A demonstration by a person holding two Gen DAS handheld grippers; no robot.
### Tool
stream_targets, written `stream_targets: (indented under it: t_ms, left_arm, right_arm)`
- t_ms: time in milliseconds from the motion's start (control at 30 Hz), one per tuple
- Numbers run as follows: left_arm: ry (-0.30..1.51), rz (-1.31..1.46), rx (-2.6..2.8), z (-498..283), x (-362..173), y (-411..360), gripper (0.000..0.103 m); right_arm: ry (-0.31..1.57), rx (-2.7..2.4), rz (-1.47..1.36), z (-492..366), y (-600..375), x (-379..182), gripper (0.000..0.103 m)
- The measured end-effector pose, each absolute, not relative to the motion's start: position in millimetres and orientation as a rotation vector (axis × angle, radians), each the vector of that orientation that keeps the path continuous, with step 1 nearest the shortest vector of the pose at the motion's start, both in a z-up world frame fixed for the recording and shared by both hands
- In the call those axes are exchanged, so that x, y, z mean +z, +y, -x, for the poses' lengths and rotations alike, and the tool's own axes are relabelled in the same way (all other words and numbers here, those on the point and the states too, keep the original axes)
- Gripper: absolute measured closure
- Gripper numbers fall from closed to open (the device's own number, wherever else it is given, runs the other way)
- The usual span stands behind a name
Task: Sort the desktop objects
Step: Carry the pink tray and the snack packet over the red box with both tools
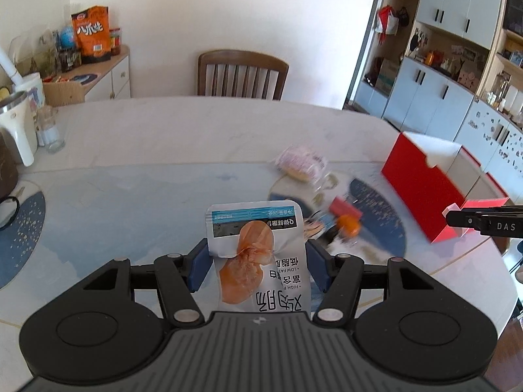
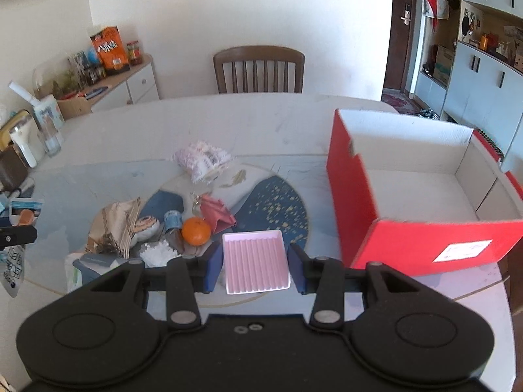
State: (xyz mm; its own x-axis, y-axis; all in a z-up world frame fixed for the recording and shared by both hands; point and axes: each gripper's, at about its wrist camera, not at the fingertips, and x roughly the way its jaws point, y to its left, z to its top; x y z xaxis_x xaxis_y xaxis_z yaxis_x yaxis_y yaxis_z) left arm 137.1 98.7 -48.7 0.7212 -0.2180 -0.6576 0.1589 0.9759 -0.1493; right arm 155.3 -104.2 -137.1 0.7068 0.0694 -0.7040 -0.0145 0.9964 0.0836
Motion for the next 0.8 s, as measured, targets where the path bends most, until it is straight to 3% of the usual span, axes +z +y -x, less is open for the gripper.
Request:
stream_targets:
  t_ms: [800]
  left_arm:
    - [0.662,-0.031,-0.441,-182,7,-109,0.042]
  right_arm:
    - [0.734,0.045,-0.117,-160,-275,-106,0.061]
